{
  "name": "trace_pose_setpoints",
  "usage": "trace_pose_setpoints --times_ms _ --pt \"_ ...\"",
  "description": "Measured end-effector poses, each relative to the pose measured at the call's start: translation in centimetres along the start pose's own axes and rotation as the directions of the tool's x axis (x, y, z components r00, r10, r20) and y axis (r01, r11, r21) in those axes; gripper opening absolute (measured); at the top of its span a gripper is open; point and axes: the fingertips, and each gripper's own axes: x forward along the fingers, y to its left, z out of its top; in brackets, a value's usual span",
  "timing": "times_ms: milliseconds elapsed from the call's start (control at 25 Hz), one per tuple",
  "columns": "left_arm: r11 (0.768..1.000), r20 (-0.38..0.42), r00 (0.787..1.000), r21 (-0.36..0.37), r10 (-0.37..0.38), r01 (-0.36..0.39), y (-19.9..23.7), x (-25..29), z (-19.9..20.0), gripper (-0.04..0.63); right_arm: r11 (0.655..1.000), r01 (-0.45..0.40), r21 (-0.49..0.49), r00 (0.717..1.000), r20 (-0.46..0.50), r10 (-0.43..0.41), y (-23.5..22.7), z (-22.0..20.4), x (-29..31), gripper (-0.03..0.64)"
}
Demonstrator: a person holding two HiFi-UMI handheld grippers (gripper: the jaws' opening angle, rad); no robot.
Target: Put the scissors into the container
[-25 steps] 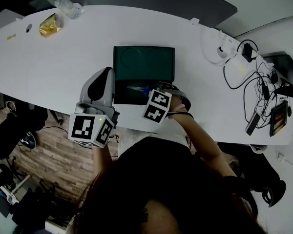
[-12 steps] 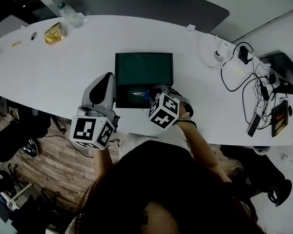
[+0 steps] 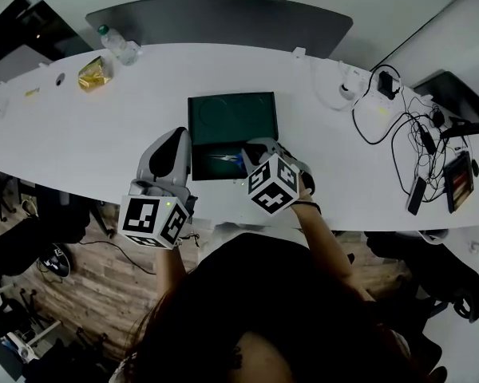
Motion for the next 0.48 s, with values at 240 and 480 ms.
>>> trace_pose_setpoints --times_ms 240,480 --pt "0.999 0.006 0.999 0.016 -0.032 0.031 -1.6 -0.9 0.6 0.011 0.998 0.056 0.032 0.996 0.064 -0.058 -0.2 1.0 -2.3 0.01" --pt "0.998 0.008 0.998 0.035 -0.058 0.058 -2.9 -2.2 1.2 0.011 0.992 0.1 0.083 0.984 0.14 -0.111 -0.2 2.4 -4.6 0.009"
